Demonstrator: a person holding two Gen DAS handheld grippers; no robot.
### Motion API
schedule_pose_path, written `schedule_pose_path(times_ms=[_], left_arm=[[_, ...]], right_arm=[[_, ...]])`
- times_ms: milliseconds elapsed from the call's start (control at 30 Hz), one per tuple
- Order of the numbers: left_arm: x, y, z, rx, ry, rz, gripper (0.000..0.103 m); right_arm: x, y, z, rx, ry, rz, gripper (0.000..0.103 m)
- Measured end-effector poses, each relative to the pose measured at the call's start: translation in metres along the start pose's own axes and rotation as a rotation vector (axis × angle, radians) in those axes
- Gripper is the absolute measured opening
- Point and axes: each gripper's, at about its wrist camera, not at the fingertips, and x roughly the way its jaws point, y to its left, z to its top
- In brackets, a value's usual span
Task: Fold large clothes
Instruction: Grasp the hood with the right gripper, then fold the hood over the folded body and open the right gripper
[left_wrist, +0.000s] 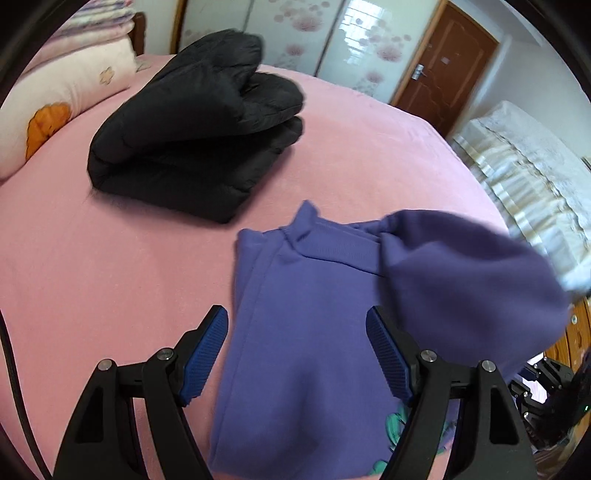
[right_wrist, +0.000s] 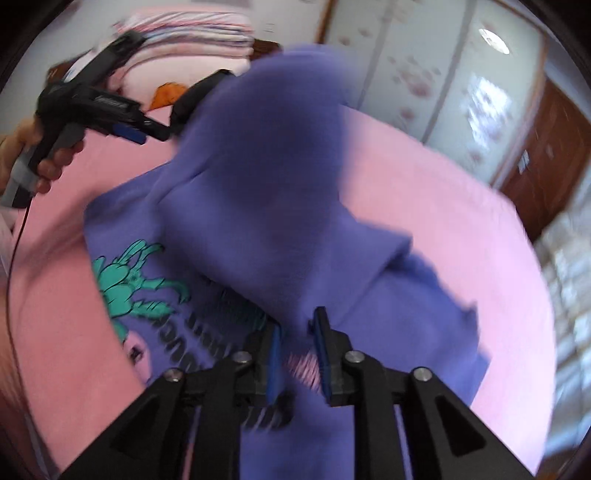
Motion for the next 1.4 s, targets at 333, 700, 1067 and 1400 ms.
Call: schedule_pose_path(times_ms=[333, 700, 1067, 1400], left_arm=[[-0.018, -0.084, -0.030, 0.218, 0.167, -0.210, 0.076], [0.029, -0.114, -0.083, 0.236, 0.304, -0.309, 0.055], [0.068, -0.114, -0.049, 0.054, 0.271, -0.429, 0.032], [0.108, -0.110, -0.018, 0.069, 0.265, -0.352, 0.034]], right_arm=[[-0.068, -0.011, 0.040, 0.187, -0.164, 0.079, 0.063], [-0.040, -0.001, 0.115, 0.063, -0.184, 0.155, 0.076], [-0.041, 0.000, 0.103, 0.021, -0.211, 0.155, 0.013], [-0.041, 0.047, 0.083, -0.250, -0.217, 0.050, 0.013]])
